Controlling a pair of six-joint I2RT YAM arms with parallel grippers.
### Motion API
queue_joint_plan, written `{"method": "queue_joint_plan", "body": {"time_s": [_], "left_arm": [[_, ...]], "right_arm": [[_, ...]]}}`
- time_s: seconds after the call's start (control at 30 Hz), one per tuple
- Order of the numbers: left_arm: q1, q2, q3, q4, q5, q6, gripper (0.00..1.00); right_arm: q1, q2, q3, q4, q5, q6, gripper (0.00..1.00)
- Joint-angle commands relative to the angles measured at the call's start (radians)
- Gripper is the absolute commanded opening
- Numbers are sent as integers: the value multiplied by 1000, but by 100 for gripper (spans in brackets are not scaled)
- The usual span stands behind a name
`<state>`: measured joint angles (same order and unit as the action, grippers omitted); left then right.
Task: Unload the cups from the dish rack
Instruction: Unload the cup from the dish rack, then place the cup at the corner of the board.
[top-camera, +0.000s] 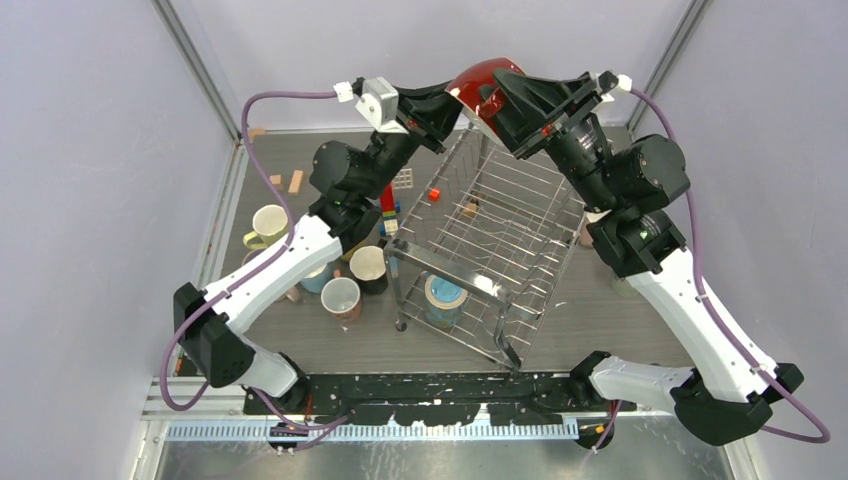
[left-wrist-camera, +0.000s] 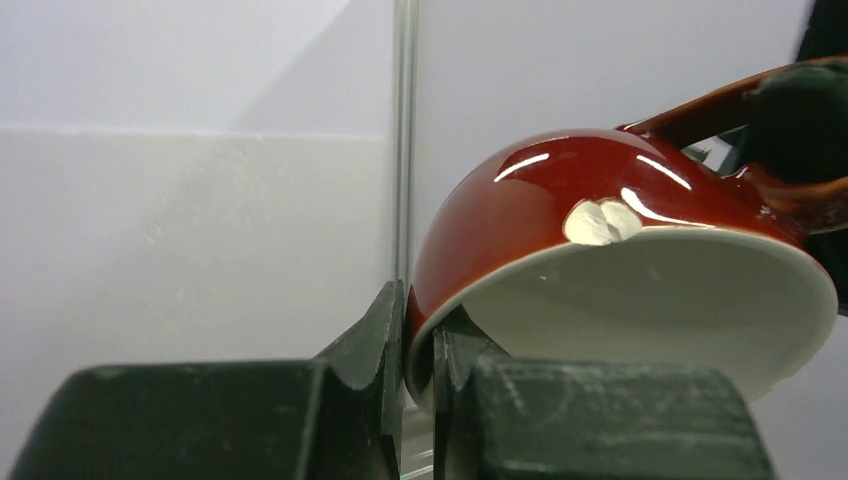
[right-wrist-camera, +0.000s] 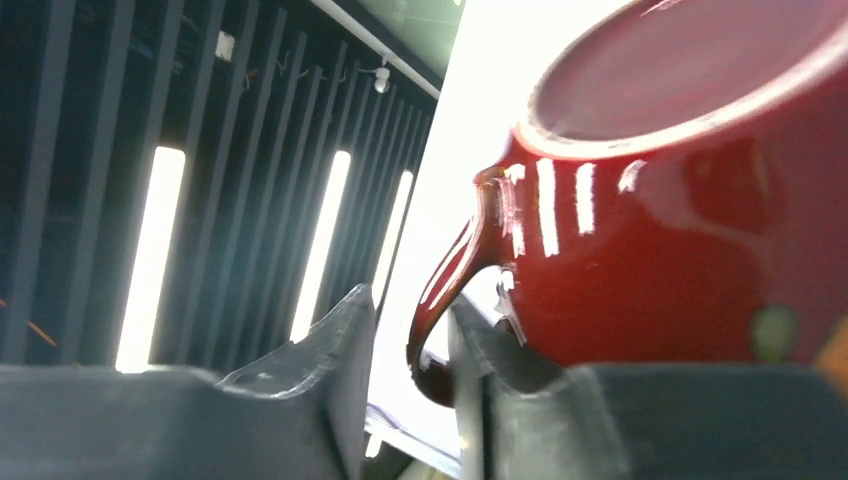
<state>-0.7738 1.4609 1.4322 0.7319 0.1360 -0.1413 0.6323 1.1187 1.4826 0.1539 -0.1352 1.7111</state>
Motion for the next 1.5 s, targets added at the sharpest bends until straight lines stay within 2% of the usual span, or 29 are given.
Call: {"method": "queue_joint_plan", "body": {"time_s": [0.0, 0.07, 0.13, 0.23, 0.33, 0.73, 1.0, 1.27, 1.47], "left_arm": [[-9, -40, 23, 19, -126, -178, 0], [-9, -47, 22, 3, -160, -210, 0], [-9, -51, 17, -4, -190, -238, 0], [-8, -61, 11, -10, -210, -271, 0], [-6, -73, 19, -41, -250, -302, 0], [33, -138, 129, -307, -310, -315, 0], [61, -189, 203, -509, -354, -293, 0], [108, -289, 197, -755, -441, -272, 0], [166, -397, 168, -965, -560, -277, 0]], "right_arm": [[12, -46, 11, 68, 10, -99, 50], [12, -52, 8, 38, 25, -128, 65], [13, -63, 4, 3, 49, -155, 74], [12, -79, -3, -43, 74, -194, 84], [13, -91, -4, -84, 80, -227, 89], [12, -217, -76, -206, 99, -365, 97], [13, -299, -48, -347, 99, -494, 100], [13, -363, -7, -549, 115, -660, 100], [13, -408, 34, -691, 132, -784, 100]]}}
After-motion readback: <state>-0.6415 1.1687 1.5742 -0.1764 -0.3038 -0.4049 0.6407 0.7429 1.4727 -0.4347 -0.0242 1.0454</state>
